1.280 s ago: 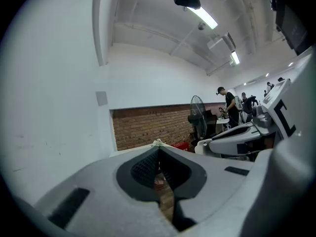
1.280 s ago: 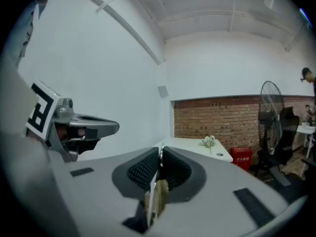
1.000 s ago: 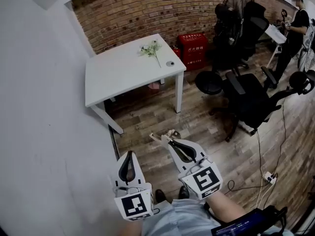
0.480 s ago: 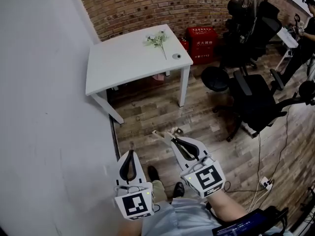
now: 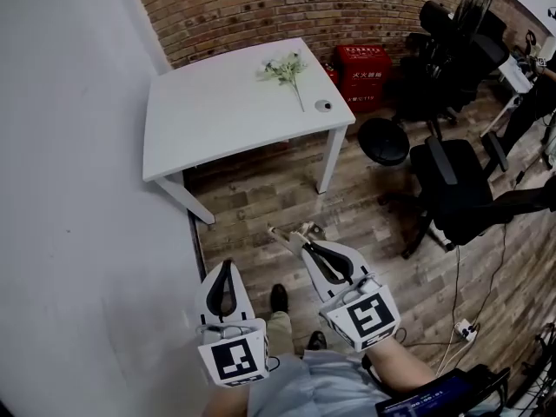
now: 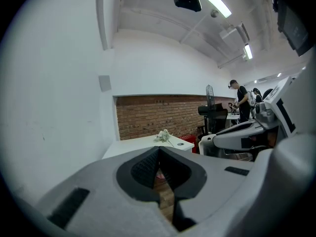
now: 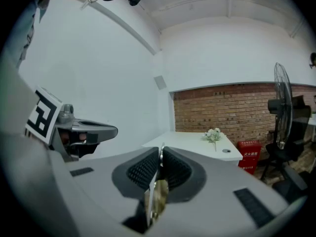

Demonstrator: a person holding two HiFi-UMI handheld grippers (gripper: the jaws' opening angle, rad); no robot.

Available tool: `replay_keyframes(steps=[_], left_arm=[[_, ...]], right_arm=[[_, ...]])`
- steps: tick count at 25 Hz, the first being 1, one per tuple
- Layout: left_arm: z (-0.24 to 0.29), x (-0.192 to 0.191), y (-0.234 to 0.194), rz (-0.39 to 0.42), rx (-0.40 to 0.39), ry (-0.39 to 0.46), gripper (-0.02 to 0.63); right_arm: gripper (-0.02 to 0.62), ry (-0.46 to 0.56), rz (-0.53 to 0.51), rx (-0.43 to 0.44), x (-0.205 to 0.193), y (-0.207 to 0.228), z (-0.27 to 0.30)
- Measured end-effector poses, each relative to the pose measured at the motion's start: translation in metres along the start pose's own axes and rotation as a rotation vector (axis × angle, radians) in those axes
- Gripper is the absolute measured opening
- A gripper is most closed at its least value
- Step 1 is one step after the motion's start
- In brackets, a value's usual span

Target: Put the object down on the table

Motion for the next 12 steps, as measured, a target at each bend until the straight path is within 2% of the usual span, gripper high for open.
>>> replay_keyframes(steps=[8,12], left_arm=[[0.099,-0.007,-0.06,0.013,-0.029,-0.001,0.008],[0.135,-0.003,-0.085,0.011,-0.028,0.026,0.009]], right_arm=[[0.034,-0.005,0.011,-0.023,0.024,0.028,0.106],[0.034,0.016,-0.005,-0.025,0.038,0.034,0.147]])
Point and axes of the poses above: the fingertips, and each gripper's own axes: z forward along the fingers, y to its right, x out of its top, the point moved 8 cm from there along -z, backward along the fingers, and after that the axes turned 15 degrees about z, right-handed, at the moved point
